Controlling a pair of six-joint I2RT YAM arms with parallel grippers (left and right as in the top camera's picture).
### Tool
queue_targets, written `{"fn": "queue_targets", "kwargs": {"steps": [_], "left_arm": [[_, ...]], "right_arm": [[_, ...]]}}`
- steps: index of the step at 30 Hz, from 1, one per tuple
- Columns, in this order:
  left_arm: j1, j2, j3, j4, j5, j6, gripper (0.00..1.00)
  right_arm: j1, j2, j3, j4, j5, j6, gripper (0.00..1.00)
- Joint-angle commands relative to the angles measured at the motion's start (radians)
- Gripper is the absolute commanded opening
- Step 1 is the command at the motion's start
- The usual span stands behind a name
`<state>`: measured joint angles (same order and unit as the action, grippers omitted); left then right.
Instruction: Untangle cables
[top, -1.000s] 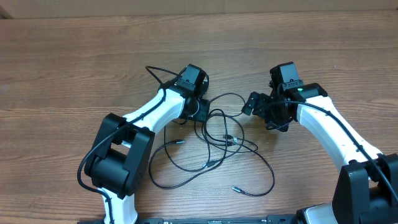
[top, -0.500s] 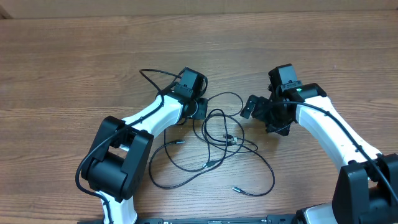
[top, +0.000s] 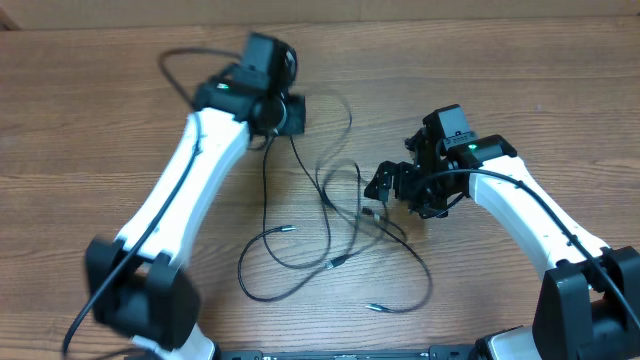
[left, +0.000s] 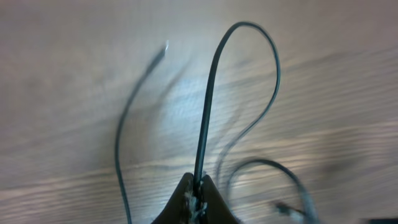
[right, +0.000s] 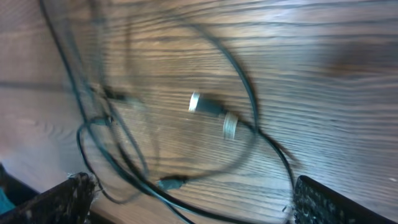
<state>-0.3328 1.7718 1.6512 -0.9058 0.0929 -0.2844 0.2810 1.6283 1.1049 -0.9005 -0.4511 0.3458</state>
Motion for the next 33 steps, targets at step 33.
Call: {"fn": "queue_targets", "kwargs": {"steps": [33], "left_arm": [[-0.005, -0.183, 0.083, -0.423, 0.069, -0.12, 0.04]], "right_arm": [[0.138, 0.006, -0.15, 0.402, 0.386, 0.385, 1.0]]}}
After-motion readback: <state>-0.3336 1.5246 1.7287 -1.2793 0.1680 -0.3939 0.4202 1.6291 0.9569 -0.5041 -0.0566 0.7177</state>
